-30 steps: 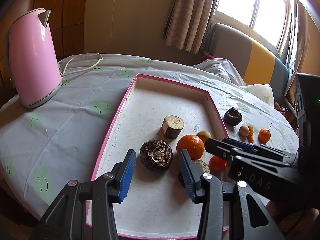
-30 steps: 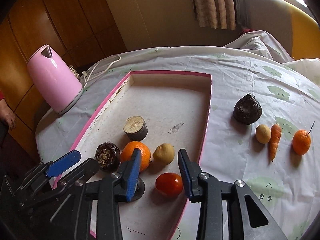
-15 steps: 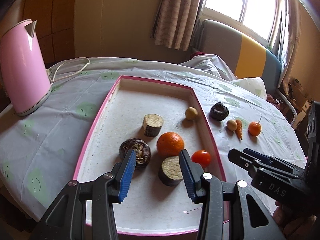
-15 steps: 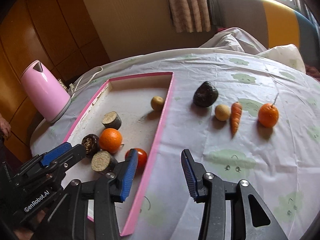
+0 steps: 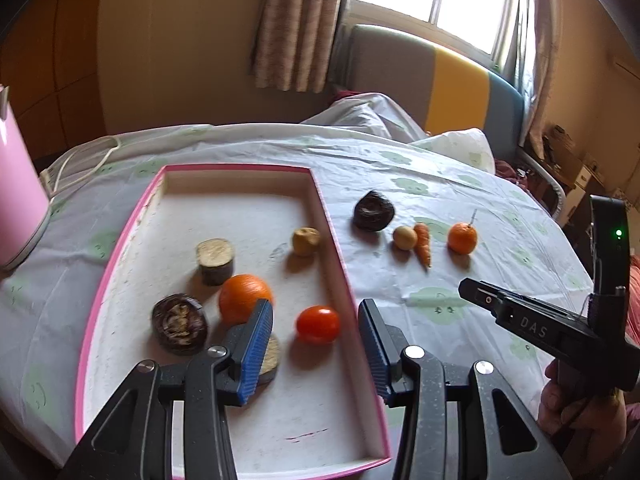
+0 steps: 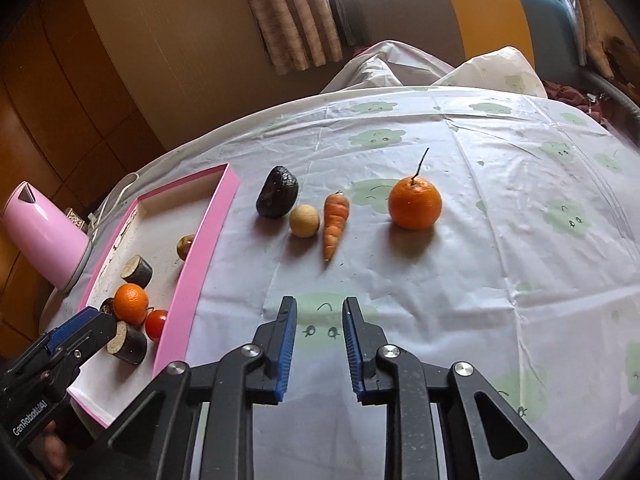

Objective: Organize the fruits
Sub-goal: 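Move the right gripper to the stemmed mandarin and close on it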

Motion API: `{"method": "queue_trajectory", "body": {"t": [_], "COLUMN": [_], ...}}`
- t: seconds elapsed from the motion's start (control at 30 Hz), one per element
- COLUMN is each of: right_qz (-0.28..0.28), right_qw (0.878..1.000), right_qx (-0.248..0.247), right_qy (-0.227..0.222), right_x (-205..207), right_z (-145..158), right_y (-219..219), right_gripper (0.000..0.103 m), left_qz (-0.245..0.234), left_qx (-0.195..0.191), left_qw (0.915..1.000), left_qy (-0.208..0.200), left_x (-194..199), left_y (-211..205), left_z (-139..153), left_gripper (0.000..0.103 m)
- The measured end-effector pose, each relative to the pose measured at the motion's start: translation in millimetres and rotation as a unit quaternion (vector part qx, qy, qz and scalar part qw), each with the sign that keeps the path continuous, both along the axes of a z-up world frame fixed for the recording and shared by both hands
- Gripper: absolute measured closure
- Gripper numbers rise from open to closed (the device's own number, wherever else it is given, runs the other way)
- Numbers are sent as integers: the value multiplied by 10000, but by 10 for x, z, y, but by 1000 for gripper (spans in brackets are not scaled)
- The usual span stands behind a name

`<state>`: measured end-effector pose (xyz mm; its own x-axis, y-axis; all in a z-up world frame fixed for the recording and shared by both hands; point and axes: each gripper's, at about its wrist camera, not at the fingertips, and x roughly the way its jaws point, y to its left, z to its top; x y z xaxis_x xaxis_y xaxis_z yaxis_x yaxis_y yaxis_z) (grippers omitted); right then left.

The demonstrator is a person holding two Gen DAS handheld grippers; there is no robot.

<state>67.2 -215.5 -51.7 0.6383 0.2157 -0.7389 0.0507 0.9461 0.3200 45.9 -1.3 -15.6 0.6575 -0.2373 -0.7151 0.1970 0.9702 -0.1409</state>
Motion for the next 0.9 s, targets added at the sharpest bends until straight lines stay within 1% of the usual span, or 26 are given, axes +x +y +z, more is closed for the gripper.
{"method": "queue_trajectory", "body": {"t": [0.2,0.33,0.37,0.4,0.47,0.7,0.8,0.83,0.87,0.9], "right_qz": [-327,-481,-510,-538,-568,-573,-567,-547,-538,-549], "right_qw": [9994,9987,9986,9985,9984,9981,9977,9978,9977,9976], "right_qx": [36,65,34,12,58,-246,-366,-369,-395,-424], "right_qy": [111,131,107,87,50,6,37,56,75,39], "right_x": [29,115,149,187,265,577,680,705,729,736], "right_z": [-61,-60,-49,-42,-31,-18,-55,-75,-90,-90], "right_y": [-257,-386,-405,-427,-463,-470,-466,-469,-470,-477], "right_gripper": [79,77,71,58,48,48,49,51,62,67], "left_qz": [-239,-253,-254,-258,-256,-375,-437,-472,-508,-547], "left_qx": [-57,-75,-82,-93,-80,-45,-85,-99,-132,-179], "left_qw": [9997,9996,9996,9995,9995,9991,9988,9986,9983,9980], "left_qy": [41,83,105,129,155,170,202,218,239,272], "left_x": [89,104,105,110,120,198,252,274,296,323], "left_y": [-203,-252,-254,-257,-263,-344,-401,-427,-453,-478], "left_z": [-8,-30,-37,-44,-56,-58,-53,-51,-52,-53], "left_gripper": [59,59,59,59,59,60,64,64,65,66]}}
